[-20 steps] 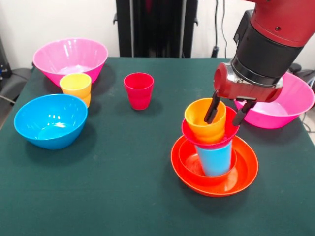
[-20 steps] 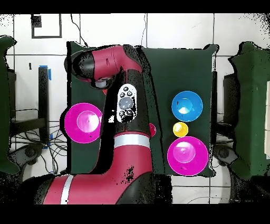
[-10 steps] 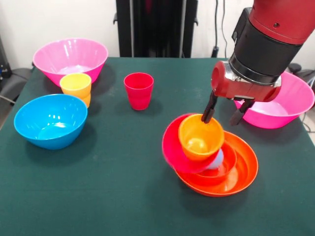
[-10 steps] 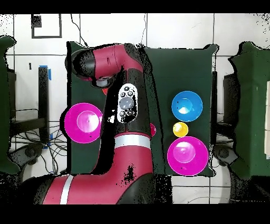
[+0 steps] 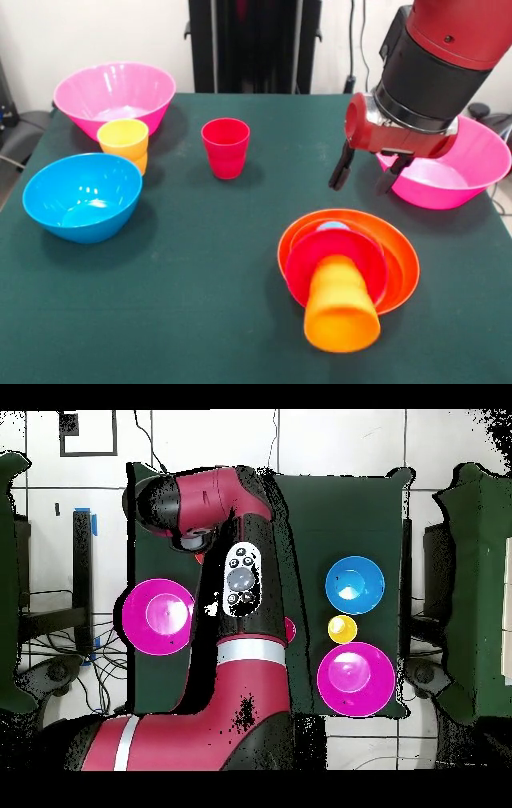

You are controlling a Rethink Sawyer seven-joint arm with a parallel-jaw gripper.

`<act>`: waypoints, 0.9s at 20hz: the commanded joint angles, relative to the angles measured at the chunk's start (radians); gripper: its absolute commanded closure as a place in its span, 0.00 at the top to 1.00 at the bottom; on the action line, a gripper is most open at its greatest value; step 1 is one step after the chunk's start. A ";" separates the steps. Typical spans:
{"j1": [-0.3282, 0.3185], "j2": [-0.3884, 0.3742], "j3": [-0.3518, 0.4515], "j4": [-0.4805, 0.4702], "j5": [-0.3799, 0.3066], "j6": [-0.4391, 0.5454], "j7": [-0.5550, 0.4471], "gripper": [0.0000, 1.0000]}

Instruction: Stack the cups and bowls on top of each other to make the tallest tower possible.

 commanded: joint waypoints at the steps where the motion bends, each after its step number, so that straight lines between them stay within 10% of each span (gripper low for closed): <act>1: -0.013 0.005 0.066 0.014 0.016 0.105 -0.022 1.00; 18: -0.019 -0.005 0.067 0.026 0.018 0.105 -0.030 1.00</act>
